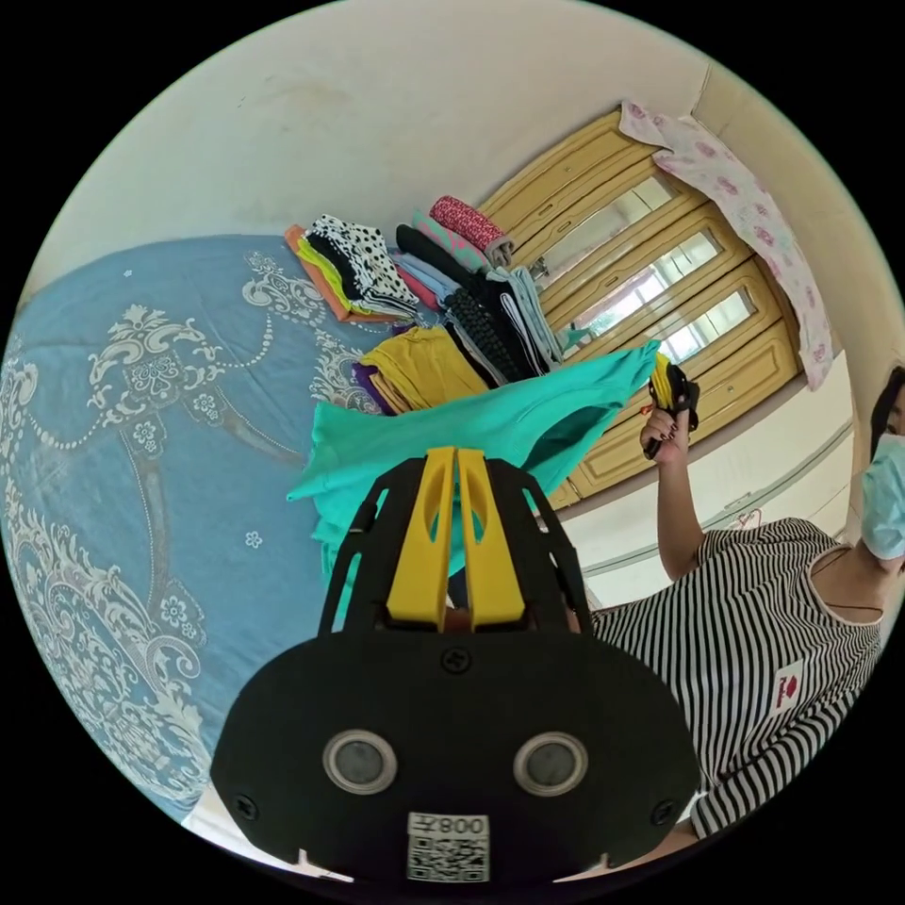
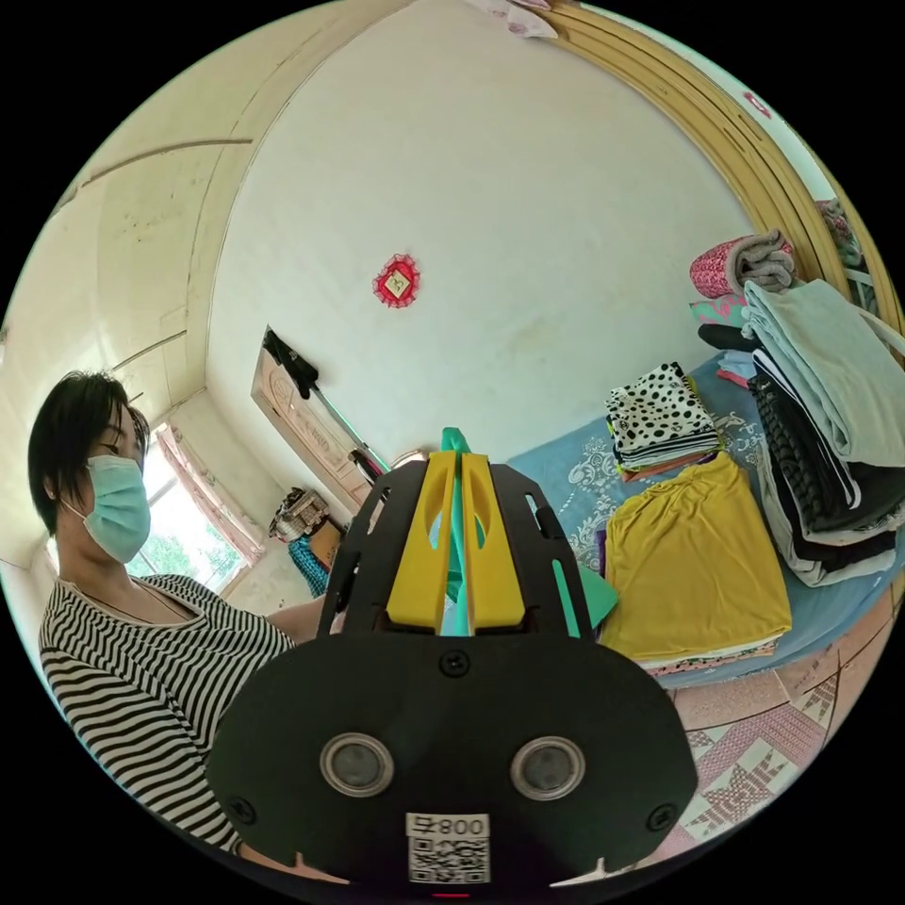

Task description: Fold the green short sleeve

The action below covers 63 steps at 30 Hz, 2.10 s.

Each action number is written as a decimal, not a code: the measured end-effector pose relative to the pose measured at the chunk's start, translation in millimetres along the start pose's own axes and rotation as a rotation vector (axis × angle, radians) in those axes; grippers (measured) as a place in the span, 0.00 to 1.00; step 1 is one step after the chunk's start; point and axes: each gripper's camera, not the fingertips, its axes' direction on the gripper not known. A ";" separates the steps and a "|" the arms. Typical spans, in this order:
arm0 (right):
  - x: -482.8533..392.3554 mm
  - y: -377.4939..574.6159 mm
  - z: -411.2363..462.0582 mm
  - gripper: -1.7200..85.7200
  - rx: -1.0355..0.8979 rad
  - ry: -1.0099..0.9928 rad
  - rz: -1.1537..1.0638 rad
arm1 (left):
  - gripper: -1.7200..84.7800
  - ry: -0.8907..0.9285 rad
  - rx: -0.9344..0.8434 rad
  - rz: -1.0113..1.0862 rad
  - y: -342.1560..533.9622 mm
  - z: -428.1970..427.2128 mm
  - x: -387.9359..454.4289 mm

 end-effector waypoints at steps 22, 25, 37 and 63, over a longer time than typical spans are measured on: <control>3.9 -82.2 91.5 0.03 -0.045 -0.033 -0.032 | 0.11 0.223 0.043 -0.354 212.0 96.4 -179.2; 6.5 -90.7 98.7 0.03 -0.042 -0.033 -0.025 | 0.12 0.374 0.138 -0.530 249.2 102.5 -226.0; 3.1 -128.5 130.4 0.03 -0.039 -0.028 -0.015 | 0.03 0.558 0.255 -0.720 336.4 103.9 -308.6; -212.8 -273.1 228.3 0.02 0.122 -0.333 -0.430 | 0.02 0.382 0.994 0.361 479.5 -349.9 -143.3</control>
